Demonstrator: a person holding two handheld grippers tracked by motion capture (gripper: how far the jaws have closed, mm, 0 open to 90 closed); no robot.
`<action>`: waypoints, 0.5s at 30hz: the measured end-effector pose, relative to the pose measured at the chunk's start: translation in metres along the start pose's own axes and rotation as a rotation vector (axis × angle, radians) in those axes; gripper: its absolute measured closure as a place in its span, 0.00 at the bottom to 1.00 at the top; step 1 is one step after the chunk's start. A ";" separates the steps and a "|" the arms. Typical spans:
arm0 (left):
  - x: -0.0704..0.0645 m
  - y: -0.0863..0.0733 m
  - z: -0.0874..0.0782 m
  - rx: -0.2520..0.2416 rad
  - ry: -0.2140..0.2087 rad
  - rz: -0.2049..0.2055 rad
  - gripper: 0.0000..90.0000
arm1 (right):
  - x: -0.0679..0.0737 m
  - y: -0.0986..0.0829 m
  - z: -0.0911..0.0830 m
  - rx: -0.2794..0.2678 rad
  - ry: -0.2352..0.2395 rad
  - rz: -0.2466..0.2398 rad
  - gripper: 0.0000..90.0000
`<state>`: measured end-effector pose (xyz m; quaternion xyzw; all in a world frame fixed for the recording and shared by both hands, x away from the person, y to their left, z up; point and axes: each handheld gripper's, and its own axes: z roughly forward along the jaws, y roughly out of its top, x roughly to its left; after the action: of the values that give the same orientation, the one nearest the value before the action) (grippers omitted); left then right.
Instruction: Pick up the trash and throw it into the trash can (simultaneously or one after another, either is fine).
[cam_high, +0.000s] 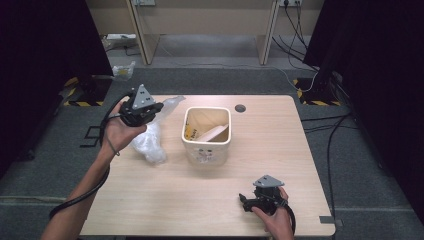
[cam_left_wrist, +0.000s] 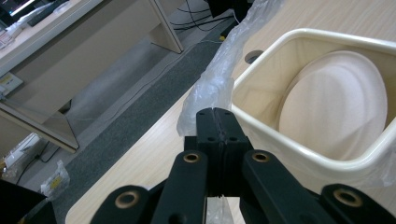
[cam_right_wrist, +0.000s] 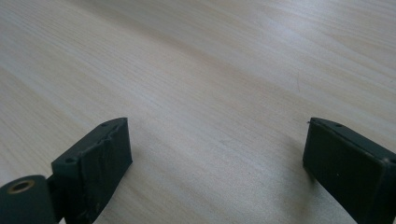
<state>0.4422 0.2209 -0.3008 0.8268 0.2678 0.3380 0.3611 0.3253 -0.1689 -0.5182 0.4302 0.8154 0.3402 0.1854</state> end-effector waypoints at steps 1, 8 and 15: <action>0.000 0.000 0.000 0.000 0.000 0.000 0.99 | 0.000 0.000 0.000 0.000 0.000 0.000 0.09; -0.011 0.015 -0.002 -0.030 -0.022 0.023 0.99 | 0.000 0.000 0.000 0.000 0.000 -0.001 0.09; -0.024 0.030 0.002 -0.043 -0.057 0.050 0.99 | 0.000 0.000 0.000 -0.001 -0.001 -0.001 0.09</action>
<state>0.4349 0.1853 -0.2875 0.8345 0.2293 0.3291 0.3778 0.3253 -0.1690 -0.5182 0.4297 0.8155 0.3402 0.1860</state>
